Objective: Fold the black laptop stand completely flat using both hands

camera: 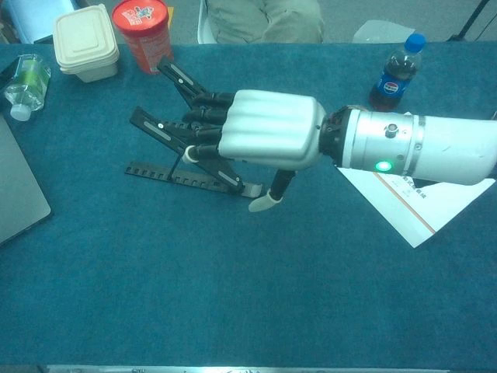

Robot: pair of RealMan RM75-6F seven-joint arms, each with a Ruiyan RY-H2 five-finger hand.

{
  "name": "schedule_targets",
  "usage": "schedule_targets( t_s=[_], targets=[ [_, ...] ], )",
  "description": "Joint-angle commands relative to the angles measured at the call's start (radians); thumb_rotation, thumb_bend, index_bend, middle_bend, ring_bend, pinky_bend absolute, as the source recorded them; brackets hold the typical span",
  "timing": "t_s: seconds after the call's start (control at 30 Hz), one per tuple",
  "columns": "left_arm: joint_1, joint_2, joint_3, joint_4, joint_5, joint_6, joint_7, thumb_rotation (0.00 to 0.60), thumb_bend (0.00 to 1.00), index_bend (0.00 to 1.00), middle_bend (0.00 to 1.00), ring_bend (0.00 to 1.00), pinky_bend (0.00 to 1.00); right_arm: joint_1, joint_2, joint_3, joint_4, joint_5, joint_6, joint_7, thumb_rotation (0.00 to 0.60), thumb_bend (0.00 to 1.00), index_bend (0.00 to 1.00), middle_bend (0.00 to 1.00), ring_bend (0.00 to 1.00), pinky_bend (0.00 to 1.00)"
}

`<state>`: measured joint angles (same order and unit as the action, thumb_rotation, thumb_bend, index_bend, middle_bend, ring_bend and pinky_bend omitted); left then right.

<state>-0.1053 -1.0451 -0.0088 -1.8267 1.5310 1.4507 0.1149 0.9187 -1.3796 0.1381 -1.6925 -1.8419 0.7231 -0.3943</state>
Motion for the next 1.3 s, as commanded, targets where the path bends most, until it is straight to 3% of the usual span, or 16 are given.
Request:
schedule_targets(
  t_s=[0.03, 0.53, 0.77, 1.0, 1.3],
  targets=[
    [0.0, -0.001, -0.003, 0.005, -0.002, 0.002, -0.007, 0.6, 0.27, 0.06, 0.15, 0.06, 0.07, 0.026, -0.039, 0.004, 0.03, 0.014, -0.018, -0.024, 0.35, 0.14, 0.18, 0.19, 0.02, 0.03],
    [0.011, -0.007, -0.013, 0.054, -0.014, 0.024, -0.083, 0.6, 0.27, 0.06, 0.15, 0.05, 0.07, 0.133, -0.186, 0.039, 0.13, 0.12, -0.122, -0.155, 0.35, 0.14, 0.18, 0.19, 0.0, 0.02],
    [0.018, -0.006, -0.014, 0.085, -0.018, 0.032, -0.119, 0.6, 0.27, 0.06, 0.15, 0.05, 0.07, 0.15, -0.201, 0.03, 0.13, 0.14, -0.11, -0.189, 0.35, 0.14, 0.18, 0.19, 0.0, 0.02],
    [0.016, -0.015, -0.011, 0.094, -0.011, 0.027, -0.132, 0.6, 0.27, 0.06, 0.15, 0.05, 0.07, 0.188, -0.234, 0.034, 0.16, 0.209, -0.174, -0.271, 0.35, 0.14, 0.18, 0.19, 0.0, 0.02],
    [0.017, -0.018, -0.015, 0.11, -0.015, 0.029, -0.149, 0.6, 0.27, 0.06, 0.15, 0.05, 0.07, 0.224, -0.278, 0.027, 0.195, 0.271, -0.196, -0.279, 0.35, 0.15, 0.18, 0.19, 0.0, 0.02]
  ],
)
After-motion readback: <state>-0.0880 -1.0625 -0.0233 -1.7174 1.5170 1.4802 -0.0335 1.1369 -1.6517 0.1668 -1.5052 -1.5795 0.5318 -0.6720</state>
